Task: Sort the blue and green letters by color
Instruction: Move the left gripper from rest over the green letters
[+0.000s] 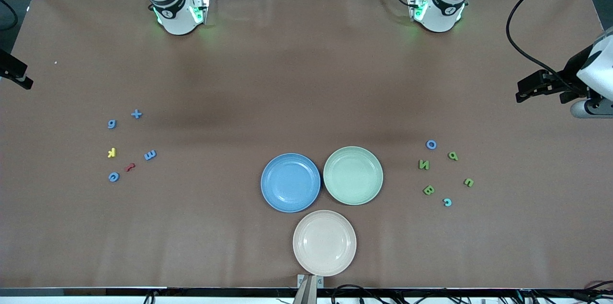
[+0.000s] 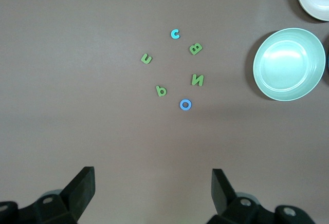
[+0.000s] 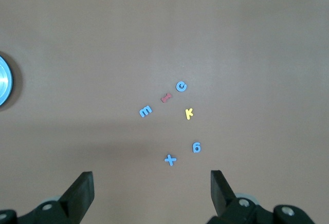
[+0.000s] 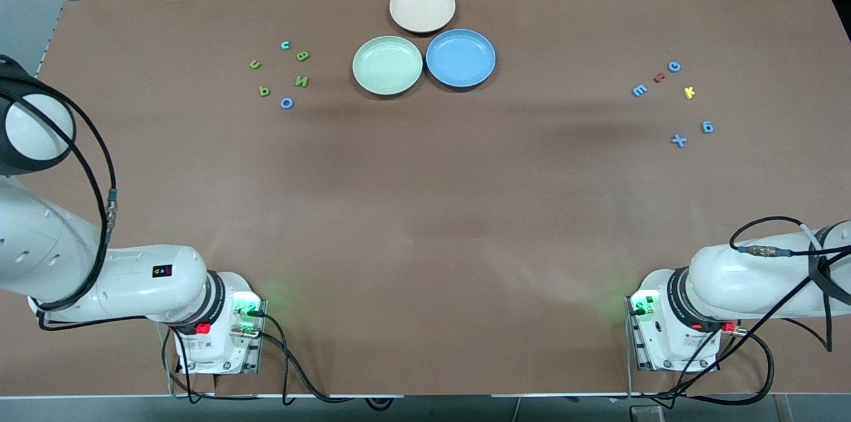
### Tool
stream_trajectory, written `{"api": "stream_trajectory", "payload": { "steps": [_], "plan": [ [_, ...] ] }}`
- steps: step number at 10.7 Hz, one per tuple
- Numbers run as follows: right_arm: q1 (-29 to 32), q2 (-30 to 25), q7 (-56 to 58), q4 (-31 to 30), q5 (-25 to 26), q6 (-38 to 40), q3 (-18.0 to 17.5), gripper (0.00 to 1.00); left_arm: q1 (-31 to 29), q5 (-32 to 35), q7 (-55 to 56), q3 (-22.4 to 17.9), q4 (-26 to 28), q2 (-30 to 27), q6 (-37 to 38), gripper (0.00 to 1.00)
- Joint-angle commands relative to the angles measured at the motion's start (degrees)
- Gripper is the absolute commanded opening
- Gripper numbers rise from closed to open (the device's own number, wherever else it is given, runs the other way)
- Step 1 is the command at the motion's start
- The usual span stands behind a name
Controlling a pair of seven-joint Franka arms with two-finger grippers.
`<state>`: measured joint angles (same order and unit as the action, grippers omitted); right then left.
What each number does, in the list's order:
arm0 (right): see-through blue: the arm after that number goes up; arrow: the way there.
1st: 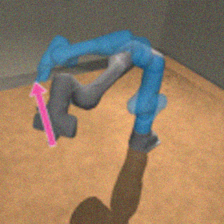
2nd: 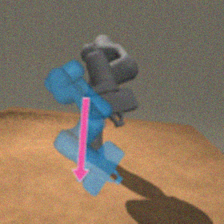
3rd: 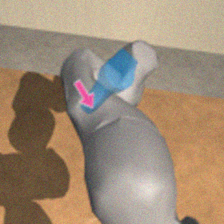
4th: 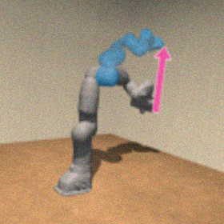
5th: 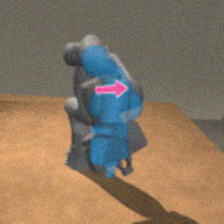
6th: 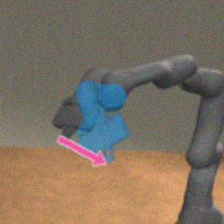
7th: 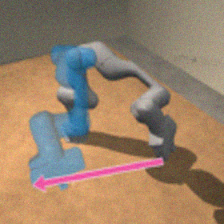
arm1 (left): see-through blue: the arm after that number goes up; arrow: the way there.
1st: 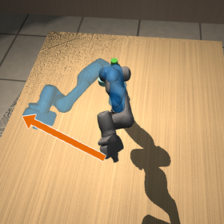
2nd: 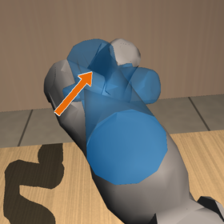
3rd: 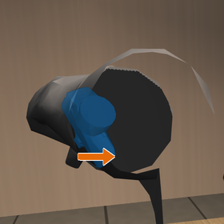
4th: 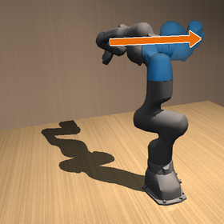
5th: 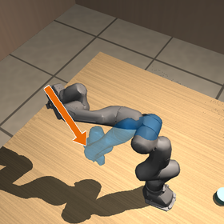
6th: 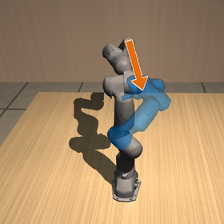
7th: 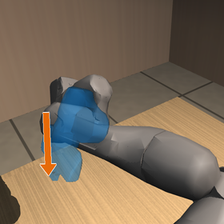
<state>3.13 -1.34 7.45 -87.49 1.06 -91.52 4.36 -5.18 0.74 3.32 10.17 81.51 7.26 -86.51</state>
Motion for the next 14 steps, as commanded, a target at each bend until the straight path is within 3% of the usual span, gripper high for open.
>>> {"api": "stream_trajectory", "payload": {
  "steps": [1,5,11,12,14],
  "plan": [
    [0.21,-0.59,0.46,-0.49,-0.01,-0.06,-0.14,1.0,-0.27,0.93,-1.21,0.47,1.45,-0.93,-0.06,1.0],
    [0.12,-0.59,0.46,-0.49,-0.01,-0.24,-0.14,1.0,-0.53,1.02,-1.21,0.38,1.55,-0.06,-0.5,1.0],
    [0.04,-0.33,0.46,-0.58,-0.01,-0.5,-0.23,1.0,-0.71,1.46,-1.04,-0.15,2.34,7.57,-6.9,1.0],
    [0.04,-0.33,0.37,-0.58,-0.01,-0.5,-0.23,1.0,-1.15,1.72,-1.04,-0.15,4.69,8.46,-9.35,1.0],
    [0.21,-0.33,0.46,-0.58,-0.01,-0.68,-0.23,1.0,-2.03,1.81,-0.95,-0.24,16.42,7.08,-21.35,1.0]
  ]
}}
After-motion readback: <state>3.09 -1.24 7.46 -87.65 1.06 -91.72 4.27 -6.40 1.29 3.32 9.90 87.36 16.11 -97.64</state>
